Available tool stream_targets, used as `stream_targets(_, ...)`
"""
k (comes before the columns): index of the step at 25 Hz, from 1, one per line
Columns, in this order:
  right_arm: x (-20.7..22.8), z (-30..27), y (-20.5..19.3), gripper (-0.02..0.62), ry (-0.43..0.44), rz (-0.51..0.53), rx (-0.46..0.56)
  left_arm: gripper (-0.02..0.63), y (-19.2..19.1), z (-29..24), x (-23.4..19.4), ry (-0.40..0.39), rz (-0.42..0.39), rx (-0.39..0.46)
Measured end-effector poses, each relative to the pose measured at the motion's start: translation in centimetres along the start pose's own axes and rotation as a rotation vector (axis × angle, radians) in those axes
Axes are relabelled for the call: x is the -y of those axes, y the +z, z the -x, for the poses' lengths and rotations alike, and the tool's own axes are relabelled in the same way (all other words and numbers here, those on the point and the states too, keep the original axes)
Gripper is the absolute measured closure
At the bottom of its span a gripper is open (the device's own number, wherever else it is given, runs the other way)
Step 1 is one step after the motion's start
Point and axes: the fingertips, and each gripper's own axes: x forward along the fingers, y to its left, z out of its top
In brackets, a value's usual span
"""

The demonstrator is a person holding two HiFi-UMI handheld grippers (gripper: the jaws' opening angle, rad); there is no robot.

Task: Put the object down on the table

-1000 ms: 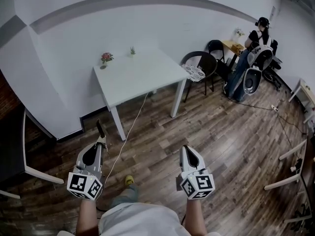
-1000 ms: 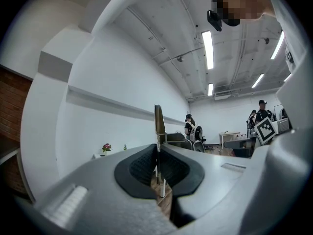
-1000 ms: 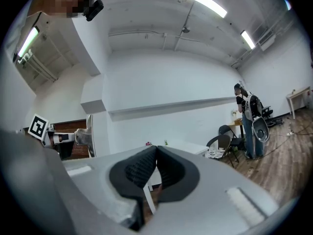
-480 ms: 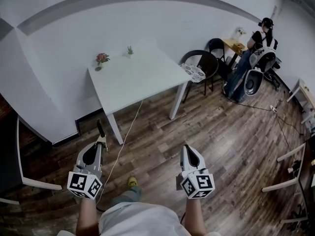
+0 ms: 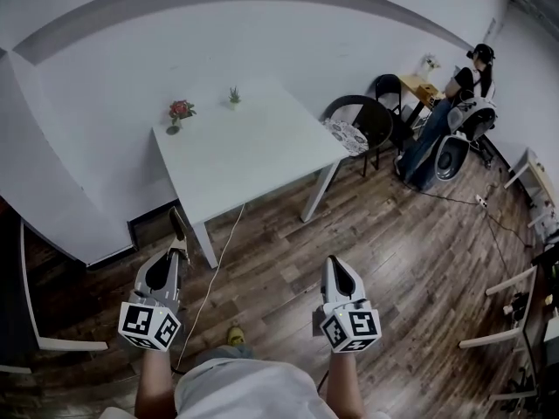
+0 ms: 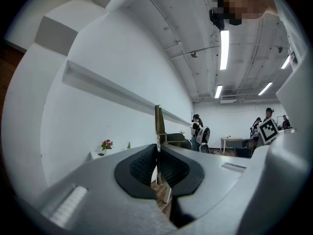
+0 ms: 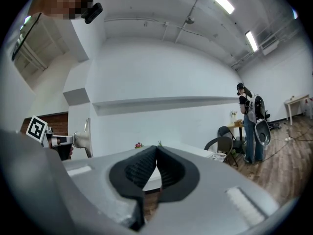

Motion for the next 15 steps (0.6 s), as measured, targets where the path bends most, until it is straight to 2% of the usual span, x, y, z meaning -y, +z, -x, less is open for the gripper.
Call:
stream_targets(7, -0.3, -2.7, 0.2, 0.592, -0.026, 0.001, -0.006, 0.597, -0.6, -2.5, -2.5, -0.011, 0.028, 0.004)
stream_targets(15, -0.9, -6.1, 0.1, 0.592, 0.008, 0.011, -0.004, 0.597, -1.2, -5.2, -4.2, -0.016, 0.048, 0.003)
